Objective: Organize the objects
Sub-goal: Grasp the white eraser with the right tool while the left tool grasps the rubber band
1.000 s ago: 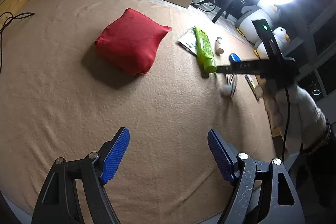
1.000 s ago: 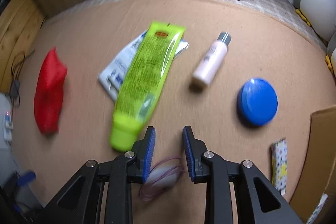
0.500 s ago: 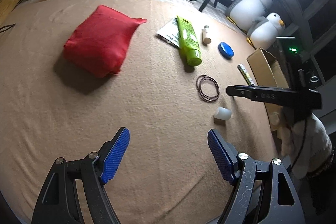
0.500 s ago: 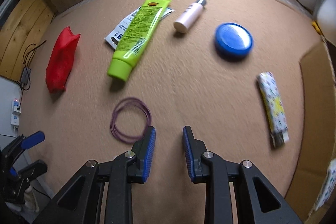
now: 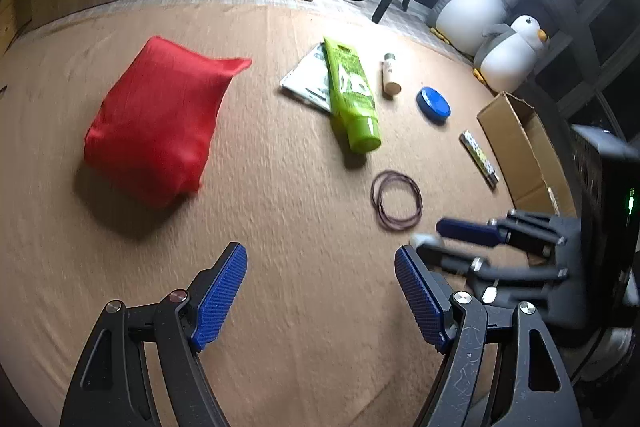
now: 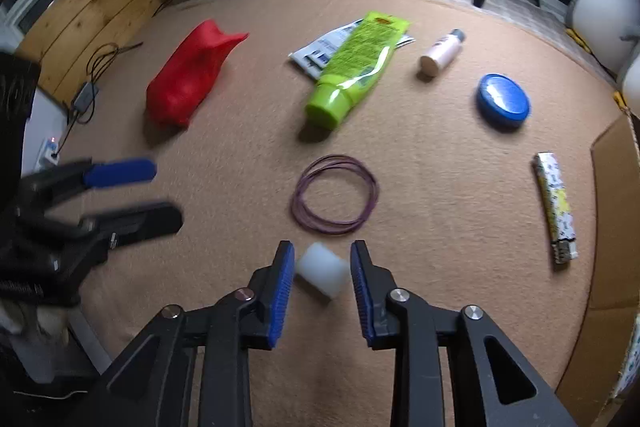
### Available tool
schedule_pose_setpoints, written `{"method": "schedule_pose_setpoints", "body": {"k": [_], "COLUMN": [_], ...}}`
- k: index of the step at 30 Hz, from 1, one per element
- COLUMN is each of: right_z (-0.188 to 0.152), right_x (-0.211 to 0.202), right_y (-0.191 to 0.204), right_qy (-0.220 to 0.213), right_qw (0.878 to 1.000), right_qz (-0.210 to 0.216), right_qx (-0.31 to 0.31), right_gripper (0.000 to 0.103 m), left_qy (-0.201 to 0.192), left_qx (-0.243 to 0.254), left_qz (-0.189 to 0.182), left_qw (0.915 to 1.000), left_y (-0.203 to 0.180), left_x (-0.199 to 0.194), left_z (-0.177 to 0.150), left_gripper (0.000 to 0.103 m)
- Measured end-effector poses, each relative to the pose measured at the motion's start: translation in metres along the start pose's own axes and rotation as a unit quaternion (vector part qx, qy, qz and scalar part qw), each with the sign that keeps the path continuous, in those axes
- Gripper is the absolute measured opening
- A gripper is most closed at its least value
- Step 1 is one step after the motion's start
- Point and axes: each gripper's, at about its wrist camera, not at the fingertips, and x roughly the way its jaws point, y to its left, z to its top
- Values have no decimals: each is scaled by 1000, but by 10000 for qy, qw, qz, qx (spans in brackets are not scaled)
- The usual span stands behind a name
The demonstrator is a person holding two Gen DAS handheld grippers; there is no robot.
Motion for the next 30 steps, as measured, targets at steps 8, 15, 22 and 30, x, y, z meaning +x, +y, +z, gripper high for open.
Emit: {"method": "schedule_pose_setpoints", "body": {"k": [8,15,22,30], "right_z": [-7,-10,-18,-34], "right_x": [11,7,0,-15], "right_y": [0,-12,-27,-58], "right_qy": [79,36,26,-78], "right_qw": [9996,9998,9990,9954], "right_qz": [-257,-142,-249,-440], "right_qx": [-50,119,381,851], "right_gripper": [36,23,20,19], "left_qy": [27,166,326,448], "left_qx": [102,339,642,1084], "left_qz": [7,-48,-108,246], "left_qw": [9999,9993,9973,9928], "left_y": [-7,-28,-59,-90], "left_x": [12,31,55,84], "left_z": [13,21,29,33], "left_gripper": [79,79,79,79]}}
